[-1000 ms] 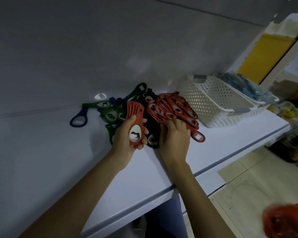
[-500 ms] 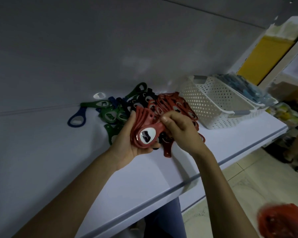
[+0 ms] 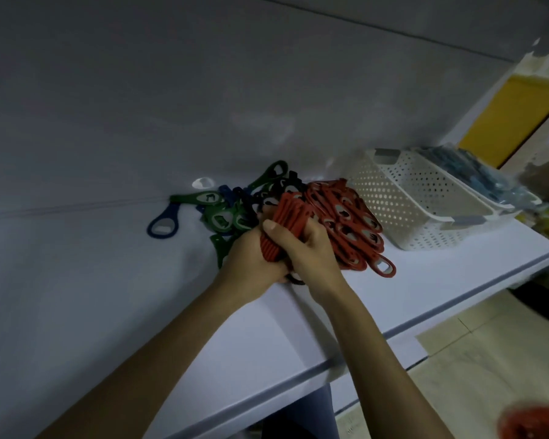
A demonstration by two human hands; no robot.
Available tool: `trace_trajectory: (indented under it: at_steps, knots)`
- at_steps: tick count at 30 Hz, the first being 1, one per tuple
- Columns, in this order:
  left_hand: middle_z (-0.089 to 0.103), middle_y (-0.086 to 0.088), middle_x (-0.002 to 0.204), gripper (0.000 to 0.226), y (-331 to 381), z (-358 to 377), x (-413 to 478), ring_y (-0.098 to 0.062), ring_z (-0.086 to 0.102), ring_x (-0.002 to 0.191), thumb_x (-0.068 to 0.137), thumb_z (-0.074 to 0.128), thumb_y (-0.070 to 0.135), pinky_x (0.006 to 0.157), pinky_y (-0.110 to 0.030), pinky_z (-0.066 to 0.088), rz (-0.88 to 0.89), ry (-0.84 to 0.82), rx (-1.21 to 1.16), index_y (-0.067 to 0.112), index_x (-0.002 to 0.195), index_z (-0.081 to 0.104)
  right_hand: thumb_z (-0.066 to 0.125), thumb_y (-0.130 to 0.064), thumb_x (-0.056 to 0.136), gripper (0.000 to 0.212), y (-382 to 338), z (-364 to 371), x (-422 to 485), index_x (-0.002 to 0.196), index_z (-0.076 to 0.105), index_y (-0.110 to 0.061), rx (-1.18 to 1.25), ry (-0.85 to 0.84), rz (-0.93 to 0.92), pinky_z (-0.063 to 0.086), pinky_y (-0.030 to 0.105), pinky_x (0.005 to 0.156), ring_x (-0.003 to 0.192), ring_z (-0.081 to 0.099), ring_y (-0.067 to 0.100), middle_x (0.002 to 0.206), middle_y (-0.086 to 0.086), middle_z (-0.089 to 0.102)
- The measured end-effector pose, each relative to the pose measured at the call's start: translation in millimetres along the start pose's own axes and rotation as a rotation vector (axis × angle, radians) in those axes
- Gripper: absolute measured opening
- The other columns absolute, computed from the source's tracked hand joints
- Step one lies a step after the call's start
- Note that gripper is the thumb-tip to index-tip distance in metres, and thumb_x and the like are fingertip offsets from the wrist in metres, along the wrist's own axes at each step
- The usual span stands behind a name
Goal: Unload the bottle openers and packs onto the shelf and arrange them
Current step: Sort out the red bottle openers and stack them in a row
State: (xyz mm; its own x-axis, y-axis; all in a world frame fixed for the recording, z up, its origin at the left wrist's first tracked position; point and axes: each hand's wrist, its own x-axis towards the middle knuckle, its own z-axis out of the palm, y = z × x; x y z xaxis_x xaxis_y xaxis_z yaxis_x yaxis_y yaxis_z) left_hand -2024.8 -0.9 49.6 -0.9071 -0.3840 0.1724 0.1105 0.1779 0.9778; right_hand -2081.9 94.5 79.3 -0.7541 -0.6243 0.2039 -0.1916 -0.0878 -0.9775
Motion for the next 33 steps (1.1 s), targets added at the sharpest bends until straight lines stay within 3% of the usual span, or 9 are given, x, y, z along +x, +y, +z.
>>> trace_trajectory:
  at_steps: [3,6,10,13,17,20,24,30,33]
  knots:
    - [0.069,0.009,0.083,0.036,2.4,-26.3,-8.8,0.000,0.066,0.079,0.075,0.069,0.001,0.064,-0.014,0.052,0.072,0.054,0.170,0.023,0.103,0.064,0.061,-0.006,0.090,0.019,-2.2,23.3,3.8,0.108,0.066,-0.004,0.035,-0.051,-0.033,0.054,0.021,0.079,0.096,0.068,0.009,0.104,0.004,0.070]
    - [0.068,0.012,0.084,0.037,5.2,-58.4,-27.0,-0.001,0.066,0.080,0.077,0.071,0.006,0.066,-0.015,0.053,0.087,0.124,0.247,0.034,0.100,0.062,0.068,-0.014,0.086,0.022,-1.0,54.6,4.2,0.088,0.069,0.008,0.096,-0.081,-0.044,0.056,0.041,0.077,0.087,0.068,0.033,0.092,0.026,0.070]
    - [0.059,0.024,0.078,0.030,-0.4,-108.0,-56.9,0.009,0.058,0.072,0.079,0.073,0.020,0.062,-0.001,0.041,0.015,0.202,0.407,0.043,0.090,0.057,0.066,-0.010,0.088,0.027,7.2,119.5,2.5,0.063,0.075,-0.012,0.233,-0.114,0.081,0.055,0.039,0.088,0.085,0.068,0.036,0.079,0.023,0.071]
    - [0.057,0.015,0.092,0.033,-10.9,-133.8,-77.4,-0.002,0.054,0.082,0.085,0.061,0.030,0.069,-0.013,0.039,-0.056,0.420,0.662,0.022,0.117,0.058,0.066,-0.016,0.089,0.027,18.1,169.3,-1.2,0.076,0.067,0.007,0.186,-0.083,0.108,0.053,0.043,0.092,0.080,0.066,0.037,0.082,0.028,0.068]
    - [0.053,-0.016,0.126,0.046,-34.5,-138.9,-103.9,-0.028,0.051,0.116,0.090,0.054,0.010,0.098,-0.035,0.040,-0.055,0.394,0.794,0.001,0.134,0.043,0.067,-0.022,0.087,0.008,31.4,207.7,-8.5,0.083,0.069,-0.015,0.093,-0.160,0.089,0.053,0.048,0.089,0.088,0.067,0.027,0.085,0.007,0.071]
    - [0.051,-0.013,0.127,0.046,-38.6,-156.6,-104.6,-0.027,0.049,0.118,0.093,0.047,0.007,0.100,-0.035,0.038,-0.097,0.339,0.897,0.001,0.137,0.037,0.074,-0.023,0.081,0.010,34.4,217.4,-2.8,0.075,0.067,-0.019,0.176,-0.165,0.198,0.055,0.047,0.086,0.090,0.067,0.033,0.078,0.006,0.069]
    - [0.055,-0.003,0.127,0.050,-14.5,-213.7,-111.4,-0.019,0.056,0.114,0.095,0.048,0.008,0.099,-0.033,0.045,-0.207,0.226,0.418,0.013,0.142,0.034,0.079,-0.037,0.073,0.030,22.5,239.8,23.0,0.094,0.068,-0.018,0.188,-0.435,0.317,0.058,0.033,0.075,0.089,0.070,0.020,0.086,0.001,0.072]
    - [0.053,-0.002,0.108,0.048,3.1,-304.3,-137.3,-0.019,0.055,0.102,0.086,0.067,0.023,0.075,-0.021,0.046,-0.539,0.246,0.479,0.017,0.120,0.034,0.070,-0.024,0.085,0.019,9.4,288.6,46.2,0.096,0.069,-0.009,0.025,-0.728,0.285,0.057,0.024,0.070,0.087,0.072,0.019,0.091,0.003,0.075]
    - [0.057,0.000,0.101,0.033,3.5,-323.9,-145.7,-0.019,0.059,0.094,0.084,0.070,0.022,0.074,-0.021,0.050,-0.394,0.375,0.515,0.020,0.105,0.045,0.072,-0.023,0.083,0.023,6.7,327.1,53.7,0.096,0.069,-0.005,0.051,-0.677,0.385,0.058,0.030,0.073,0.087,0.072,0.022,0.096,0.011,0.074]
